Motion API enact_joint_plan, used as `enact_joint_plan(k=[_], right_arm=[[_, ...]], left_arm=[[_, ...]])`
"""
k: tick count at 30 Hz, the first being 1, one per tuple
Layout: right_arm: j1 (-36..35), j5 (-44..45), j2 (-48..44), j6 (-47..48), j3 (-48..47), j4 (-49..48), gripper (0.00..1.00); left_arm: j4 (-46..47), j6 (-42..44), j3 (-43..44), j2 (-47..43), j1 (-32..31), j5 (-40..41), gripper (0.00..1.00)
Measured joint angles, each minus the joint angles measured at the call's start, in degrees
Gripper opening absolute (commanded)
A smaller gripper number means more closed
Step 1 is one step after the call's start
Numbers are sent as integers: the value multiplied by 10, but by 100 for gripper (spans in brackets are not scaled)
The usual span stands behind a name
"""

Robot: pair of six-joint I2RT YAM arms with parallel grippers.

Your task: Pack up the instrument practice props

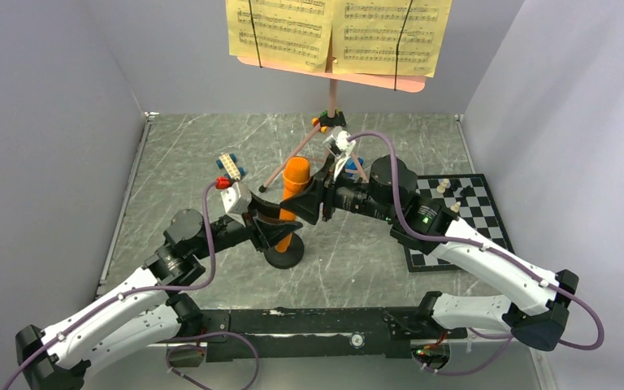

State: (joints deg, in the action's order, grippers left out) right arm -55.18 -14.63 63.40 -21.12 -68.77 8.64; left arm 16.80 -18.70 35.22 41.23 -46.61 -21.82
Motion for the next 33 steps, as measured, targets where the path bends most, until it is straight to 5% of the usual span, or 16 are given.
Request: enact_joint_plan(k=[4, 10, 17, 23, 33], right_arm=[[0, 5, 12, -14, -6, 8, 90], [2, 62, 14, -14, -18, 54, 93], [5, 127, -51, 5, 20, 63, 93], [5, 160, -102, 25, 72, 63, 93], [6, 204, -192, 30, 181, 70, 93]], left_arm=[[-33, 15, 0, -22, 1, 57, 0], [-164, 21, 50, -38, 39, 178, 0], [-312, -14, 131, 2, 271, 256, 0], [-333, -50, 134, 172, 438, 214, 0], [-295, -50, 203, 450, 442, 112, 0]])
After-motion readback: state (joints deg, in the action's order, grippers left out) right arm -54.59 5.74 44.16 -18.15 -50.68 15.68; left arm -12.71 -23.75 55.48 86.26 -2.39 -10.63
